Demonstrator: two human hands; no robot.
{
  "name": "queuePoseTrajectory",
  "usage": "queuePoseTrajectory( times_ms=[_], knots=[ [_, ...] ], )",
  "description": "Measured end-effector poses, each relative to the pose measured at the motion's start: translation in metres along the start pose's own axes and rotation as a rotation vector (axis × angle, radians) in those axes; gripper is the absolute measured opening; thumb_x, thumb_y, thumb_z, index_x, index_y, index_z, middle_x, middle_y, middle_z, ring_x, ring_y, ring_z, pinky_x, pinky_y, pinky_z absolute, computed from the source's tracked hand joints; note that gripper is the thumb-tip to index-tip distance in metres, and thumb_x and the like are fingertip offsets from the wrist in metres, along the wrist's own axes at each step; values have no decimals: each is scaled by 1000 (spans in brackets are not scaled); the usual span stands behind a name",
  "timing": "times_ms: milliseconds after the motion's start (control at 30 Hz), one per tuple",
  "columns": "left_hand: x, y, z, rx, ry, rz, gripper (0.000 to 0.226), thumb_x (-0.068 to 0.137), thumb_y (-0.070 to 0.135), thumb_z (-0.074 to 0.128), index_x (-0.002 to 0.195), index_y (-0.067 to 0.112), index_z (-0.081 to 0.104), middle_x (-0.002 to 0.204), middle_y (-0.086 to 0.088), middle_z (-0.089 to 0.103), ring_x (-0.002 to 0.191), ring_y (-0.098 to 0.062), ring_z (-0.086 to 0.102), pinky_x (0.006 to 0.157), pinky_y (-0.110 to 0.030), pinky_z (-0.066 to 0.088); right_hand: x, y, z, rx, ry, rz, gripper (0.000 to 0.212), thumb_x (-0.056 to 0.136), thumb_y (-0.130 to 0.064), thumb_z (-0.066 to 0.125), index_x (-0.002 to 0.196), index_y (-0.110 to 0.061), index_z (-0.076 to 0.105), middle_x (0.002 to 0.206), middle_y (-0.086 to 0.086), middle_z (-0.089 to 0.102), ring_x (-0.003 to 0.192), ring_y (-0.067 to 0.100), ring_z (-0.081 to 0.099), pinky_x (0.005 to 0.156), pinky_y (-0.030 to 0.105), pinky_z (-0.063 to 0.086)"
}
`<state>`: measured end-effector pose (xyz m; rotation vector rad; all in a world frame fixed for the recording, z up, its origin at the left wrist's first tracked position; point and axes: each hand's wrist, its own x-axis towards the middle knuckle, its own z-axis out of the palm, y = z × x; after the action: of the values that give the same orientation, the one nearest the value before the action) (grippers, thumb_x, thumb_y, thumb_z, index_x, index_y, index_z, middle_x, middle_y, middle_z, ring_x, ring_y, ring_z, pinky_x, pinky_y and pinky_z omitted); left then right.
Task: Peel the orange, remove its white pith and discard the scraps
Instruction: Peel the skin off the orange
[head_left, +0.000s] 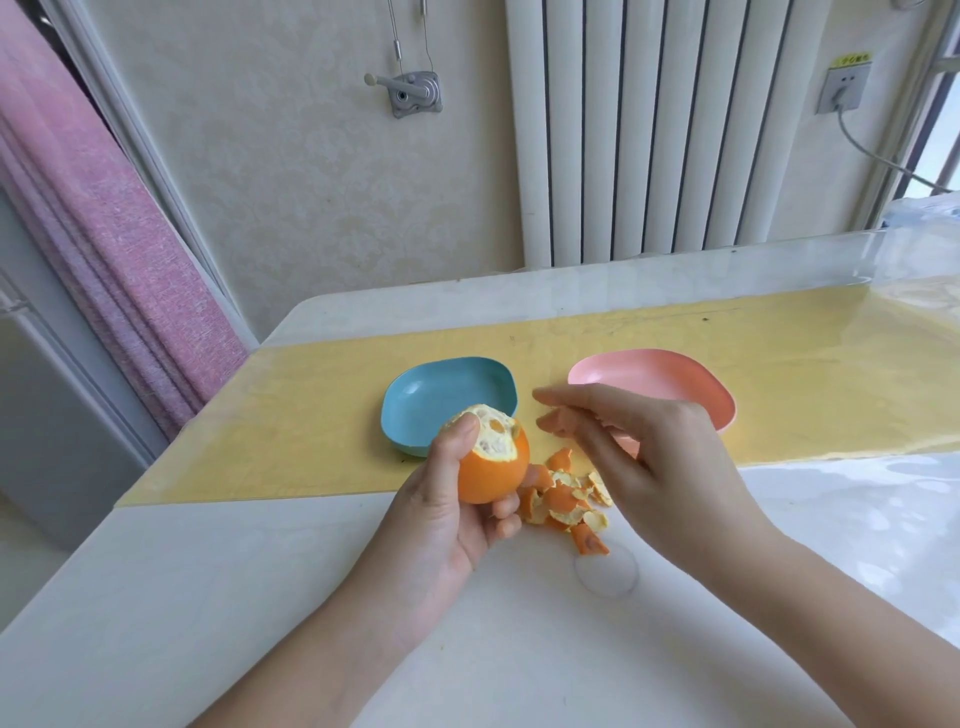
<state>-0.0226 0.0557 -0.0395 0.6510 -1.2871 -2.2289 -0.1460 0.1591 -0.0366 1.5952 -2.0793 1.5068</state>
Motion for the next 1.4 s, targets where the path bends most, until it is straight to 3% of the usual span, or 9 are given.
queuePoseTrajectory(
  times_ms=[67,133,333,433,533,800,1067,1300,1400],
  knots=[
    [-1,2,1,15,-12,-18,45,74,42,66,100,7,55,60,-9,59,44,-13,40,40,-20,35,0,-1,-3,0,-81,-122,39,87,-44,59,120,-24,65,100,-14,69,89,0,63,76,19,51],
    [-3,4,1,23,-12,-15,43,71,44,59,96,9,56,58,-4,55,45,-12,38,42,-22,32,0,0,-3,-7,-139,-238,47,83,-46,65,122,-21,63,108,-9,63,93,-1,58,78,15,48],
    [-5,2,0,41,-52,23,33,72,42,59,89,14,60,67,-3,55,47,-12,36,45,-24,28,0,1,1,-3,-125,-334,31,79,-34,73,101,-13,65,98,-5,57,81,5,56,68,21,49],
    [-4,0,-2,70,-89,40,24,76,41,60,79,19,68,72,-5,54,48,-13,37,44,-24,30,2,3,-1,15,-187,-344,29,79,-35,72,96,-14,62,97,-7,54,78,3,53,68,17,48],
    [-5,-2,-3,153,-117,58,26,76,44,54,72,24,71,73,-7,53,48,-13,37,44,-24,30,5,3,-5,55,-269,-327,26,76,-34,74,90,-16,61,90,-9,52,72,4,49,65,14,45],
    [-7,-6,-5,285,-167,52,32,64,53,61,70,23,65,73,-14,37,49,-13,37,44,-23,32,6,3,-15,73,-391,-294,20,70,-27,79,74,-13,65,78,-7,55,62,9,52,53,29,47],
    [-7,-3,-4,200,-211,-75,27,73,48,55,67,25,70,57,-4,49,47,-12,36,42,-20,28,5,0,-15,104,-382,-321,20,74,-23,78,71,-13,62,76,-3,56,60,11,52,52,33,47],
    [-8,-5,-8,-68,-365,-256,38,64,50,68,78,15,65,60,-11,52,41,-13,40,35,-19,32,5,-12,-19,469,-312,-143,21,69,-22,82,66,-13,63,68,-4,59,58,14,55,52,31,47],
    [-9,-4,-9,-135,-437,-281,59,57,49,79,88,5,56,60,-14,54,41,-13,41,35,-19,35,5,-16,-16,727,-298,27,19,65,-16,84,64,-16,64,61,-4,59,50,10,55,50,24,45]
  ],
)
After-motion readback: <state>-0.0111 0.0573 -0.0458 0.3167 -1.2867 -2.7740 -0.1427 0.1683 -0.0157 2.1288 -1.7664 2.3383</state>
